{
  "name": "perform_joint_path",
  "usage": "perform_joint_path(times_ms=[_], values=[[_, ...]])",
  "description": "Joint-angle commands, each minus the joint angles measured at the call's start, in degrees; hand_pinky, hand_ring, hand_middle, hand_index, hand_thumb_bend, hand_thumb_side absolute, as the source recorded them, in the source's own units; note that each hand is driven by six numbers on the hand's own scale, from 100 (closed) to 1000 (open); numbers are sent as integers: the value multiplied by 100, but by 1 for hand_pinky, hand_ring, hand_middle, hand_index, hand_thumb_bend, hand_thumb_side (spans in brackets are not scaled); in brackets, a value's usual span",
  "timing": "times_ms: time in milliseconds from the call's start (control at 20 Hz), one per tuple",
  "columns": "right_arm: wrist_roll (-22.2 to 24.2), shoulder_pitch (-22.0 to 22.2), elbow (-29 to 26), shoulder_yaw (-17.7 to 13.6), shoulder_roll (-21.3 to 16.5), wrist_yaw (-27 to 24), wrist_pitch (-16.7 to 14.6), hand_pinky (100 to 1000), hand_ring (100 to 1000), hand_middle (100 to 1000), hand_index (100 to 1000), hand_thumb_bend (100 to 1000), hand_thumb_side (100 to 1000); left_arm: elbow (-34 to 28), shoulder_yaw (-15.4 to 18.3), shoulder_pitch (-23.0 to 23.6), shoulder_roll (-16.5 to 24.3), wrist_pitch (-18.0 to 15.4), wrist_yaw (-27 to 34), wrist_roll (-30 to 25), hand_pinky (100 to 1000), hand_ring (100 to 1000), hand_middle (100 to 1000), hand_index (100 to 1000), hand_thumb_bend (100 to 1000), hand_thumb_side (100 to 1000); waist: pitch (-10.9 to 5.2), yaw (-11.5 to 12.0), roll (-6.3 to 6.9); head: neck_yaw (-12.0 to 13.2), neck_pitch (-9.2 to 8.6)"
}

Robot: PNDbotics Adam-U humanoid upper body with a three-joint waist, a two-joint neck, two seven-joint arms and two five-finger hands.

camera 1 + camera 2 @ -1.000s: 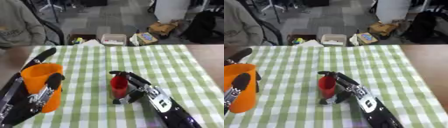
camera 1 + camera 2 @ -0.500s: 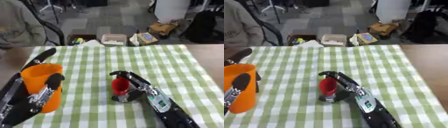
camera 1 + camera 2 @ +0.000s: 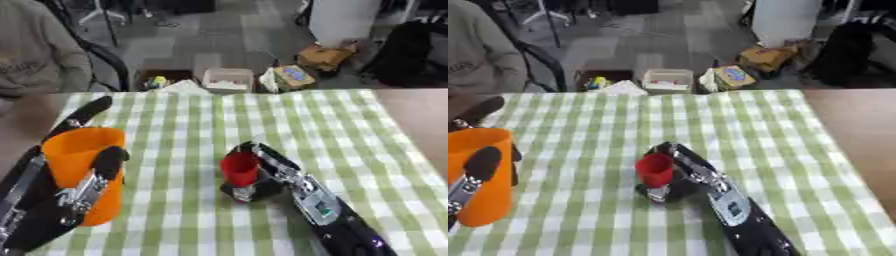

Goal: Pour the contents of one cup into another cup.

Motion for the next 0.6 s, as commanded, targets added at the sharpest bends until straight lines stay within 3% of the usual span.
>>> perform_joint_path(times_ms=[50,600], values=[[-15,-35,16,6,-19,-40,60,289,240,124,507,100,100,-108,12,-52,38,-2,44,9,243,261,330,965,100,469,-96,4,5,-4,13],[-182,-88,-227,-73,-211,-181,118,267,219,111,500,100,100,-108,30,-79,71,-106,121,-20,241,262,329,964,100,478,-119,-28,-19,-20,-7]])
